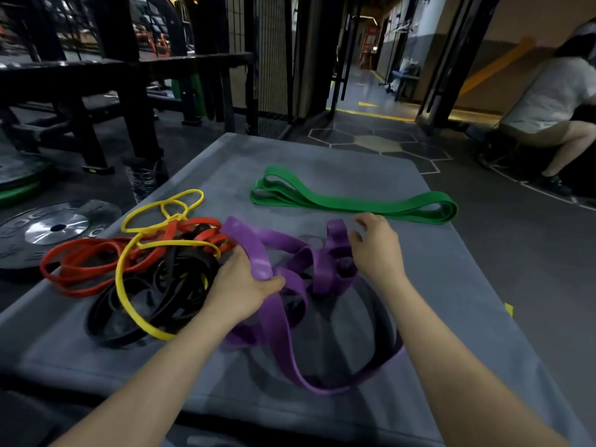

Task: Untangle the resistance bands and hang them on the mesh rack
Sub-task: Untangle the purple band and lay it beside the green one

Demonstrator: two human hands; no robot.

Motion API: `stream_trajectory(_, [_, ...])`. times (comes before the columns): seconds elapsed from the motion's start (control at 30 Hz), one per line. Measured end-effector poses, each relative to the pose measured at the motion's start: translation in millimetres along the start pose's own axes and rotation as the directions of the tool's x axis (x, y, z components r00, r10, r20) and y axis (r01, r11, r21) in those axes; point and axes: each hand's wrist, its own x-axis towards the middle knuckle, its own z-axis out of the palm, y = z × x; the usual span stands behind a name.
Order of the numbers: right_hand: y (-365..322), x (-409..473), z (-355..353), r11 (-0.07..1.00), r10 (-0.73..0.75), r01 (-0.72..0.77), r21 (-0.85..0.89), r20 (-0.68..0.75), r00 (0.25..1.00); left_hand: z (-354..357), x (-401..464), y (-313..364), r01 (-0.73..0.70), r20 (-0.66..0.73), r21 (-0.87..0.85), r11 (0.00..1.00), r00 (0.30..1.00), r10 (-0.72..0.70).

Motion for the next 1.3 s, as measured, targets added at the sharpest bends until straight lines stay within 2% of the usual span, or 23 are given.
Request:
stream_trajectory(0.13, [10, 9, 30, 0.994, 0.061, -0.048, -0.100, 0.131, 0.989, 3, 7, 3, 0.013, -0.042, -0.040, 0.999, 0.999, -0.015])
stream_trajectory(0.2, [17, 9, 37, 0.981, 0.115, -0.090, -0.175, 0.142, 0.983, 4, 8, 5, 0.010, -0.048, -0.073, 0.997, 0.999, -0.014])
stream_trajectory(0.3, [22, 12, 39, 0.986, 0.135, -0.129, -0.104, 0.055, 0.989, 5, 10, 1, 0.015, -0.028, -0.115, 0.993, 0.999, -0.018])
stream_trajectory(0.5, [-1, -5, 23, 0.993, -0.095, 0.104, 0.057, -0.145, 0.985, 0, 7, -7, -0.001, 0.021, -0.118, 0.993, 1.000, 0.004])
stream_trajectory(0.6, [-15, -22, 3, 0.975, -0.108, 0.153, 0.163, -0.256, 0.961, -5, -2, 3, -0.003, 0.048, -0.158, 0.987, 0.999, 0.011])
stream_trajectory(0.7, [-28, -44, -15, 0.958, -0.108, 0.174, 0.227, -0.278, 0.955, -10, -18, 16, 0.026, 0.091, -0.278, 0.960, 0.996, 0.000])
stream_trajectory(0.8, [-41, -64, -32, 0.945, -0.174, 0.242, 0.222, -0.286, 0.942, -18, -33, 23, 0.058, 0.123, -0.291, 0.955, 0.992, -0.023])
stream_trajectory(0.9, [-55, -80, -55, 0.931, -0.219, 0.288, 0.226, -0.286, 0.933, -37, -49, 44, 0.072, 0.242, -0.139, 0.988, 0.970, -0.036])
stream_trajectory(0.97, [-66, -89, -75, 0.917, -0.249, 0.323, 0.234, -0.298, 0.922, -57, -62, 63, 0.010, 0.341, 0.211, 0.978, 0.936, -0.083])
stream_trajectory(1.0, [-72, -94, -86, 0.910, -0.263, 0.340, 0.236, -0.304, 0.916, -67, -69, 74, -0.043, 0.324, 0.437, 0.899, 0.939, -0.113])
stream_trajectory(1.03, [-77, -98, -97, 0.906, -0.277, 0.355, 0.233, -0.310, 0.910, -77, -76, 86, -0.093, 0.274, 0.620, 0.779, 0.956, -0.105])
stream_trajectory(1.1, [-86, -108, -115, 0.897, -0.291, 0.370, 0.241, -0.306, 0.906, -91, -90, 107, -0.143, 0.177, 0.792, 0.593, 0.984, 0.002])
stream_trajectory(1.17, [-92, -117, -130, 0.886, -0.291, 0.373, 0.275, -0.296, 0.910, -102, -100, 127, -0.162, 0.120, 0.818, 0.552, 0.986, 0.112])
stream_trajectory(1.2, [-95, -121, -136, 0.881, -0.291, 0.374, 0.289, -0.292, 0.911, -105, -99, 133, -0.202, 0.104, 0.793, 0.575, 0.974, 0.199])
stream_trajectory(1.23, [-97, -126, -142, 0.874, -0.292, 0.377, 0.306, -0.288, 0.912, -108, -98, 139, -0.276, 0.099, 0.715, 0.642, 0.949, 0.299])
stream_trajectory(1.3, [-103, -132, -155, 0.855, -0.306, 0.387, 0.344, -0.268, 0.914, -111, -96, 149, -0.455, 0.106, 0.363, 0.813, 0.887, 0.449])
